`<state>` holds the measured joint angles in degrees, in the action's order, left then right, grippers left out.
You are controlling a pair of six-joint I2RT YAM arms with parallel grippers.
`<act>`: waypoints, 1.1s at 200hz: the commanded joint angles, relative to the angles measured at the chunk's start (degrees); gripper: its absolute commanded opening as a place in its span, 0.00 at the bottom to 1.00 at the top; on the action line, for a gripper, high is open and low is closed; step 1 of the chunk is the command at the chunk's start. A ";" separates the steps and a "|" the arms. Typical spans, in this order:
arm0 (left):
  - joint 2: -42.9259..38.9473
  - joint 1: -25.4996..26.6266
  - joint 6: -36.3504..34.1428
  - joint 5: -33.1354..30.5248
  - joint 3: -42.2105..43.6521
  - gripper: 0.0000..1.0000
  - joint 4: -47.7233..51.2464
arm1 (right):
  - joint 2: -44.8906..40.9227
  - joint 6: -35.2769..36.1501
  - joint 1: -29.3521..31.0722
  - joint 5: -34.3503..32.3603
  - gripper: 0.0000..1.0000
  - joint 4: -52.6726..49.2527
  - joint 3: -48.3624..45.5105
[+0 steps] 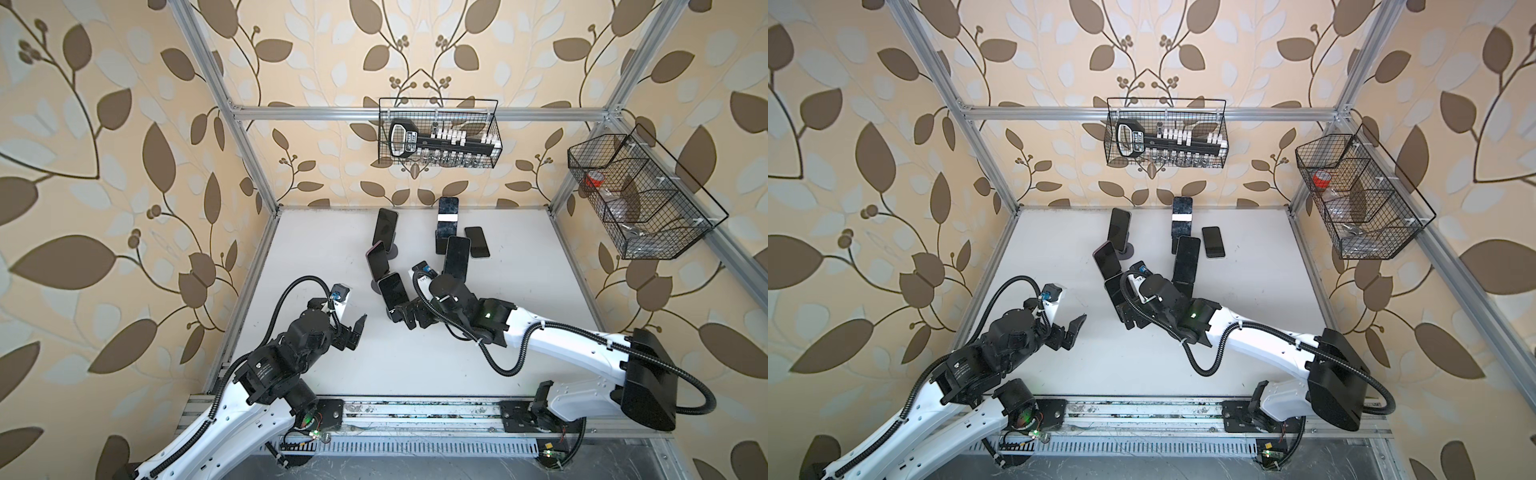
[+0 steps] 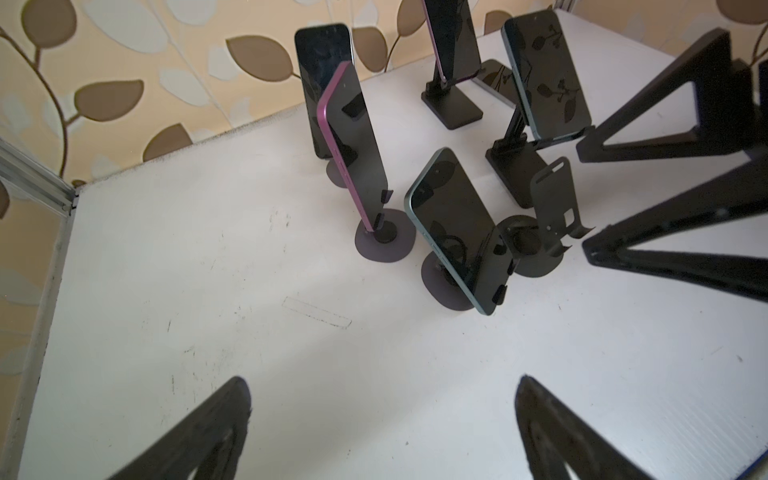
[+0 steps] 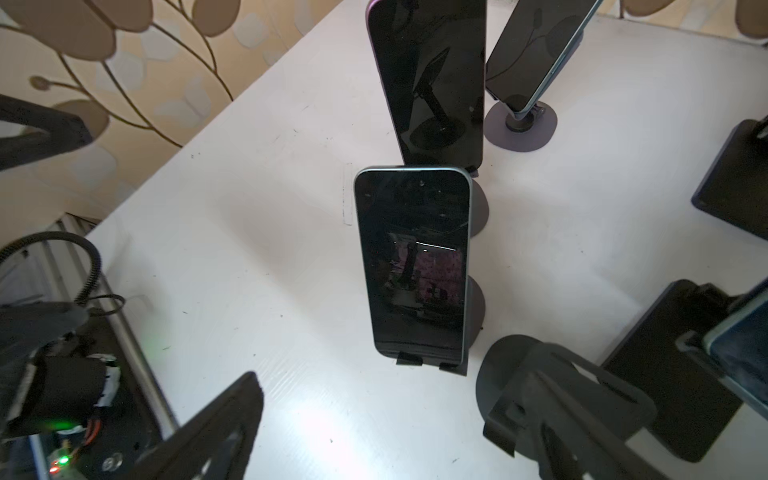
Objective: Remove the phone from the phone stand
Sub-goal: 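Move the open right gripper toward the green-edged phone standing in its stand, then close the right gripper around the green-edged phone's lower edge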
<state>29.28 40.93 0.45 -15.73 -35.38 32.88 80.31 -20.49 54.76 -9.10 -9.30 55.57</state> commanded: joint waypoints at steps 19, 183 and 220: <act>4.22 -0.25 1.40 -2.49 -3.17 0.99 0.17 | 5.49 -0.02 0.42 -1.35 1.00 0.91 4.96; -0.16 -1.29 -0.58 -0.54 -1.85 0.99 -0.10 | 17.50 -1.00 1.14 -7.96 1.00 -3.14 14.17; -0.19 -1.38 -0.86 -0.75 -1.90 0.99 -0.02 | 19.29 -0.93 1.14 -8.85 1.00 -3.88 15.90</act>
<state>29.61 40.05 0.19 -16.47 -36.03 32.99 98.15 -21.17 55.51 -15.84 -11.38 69.23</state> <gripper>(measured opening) 0.989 0.996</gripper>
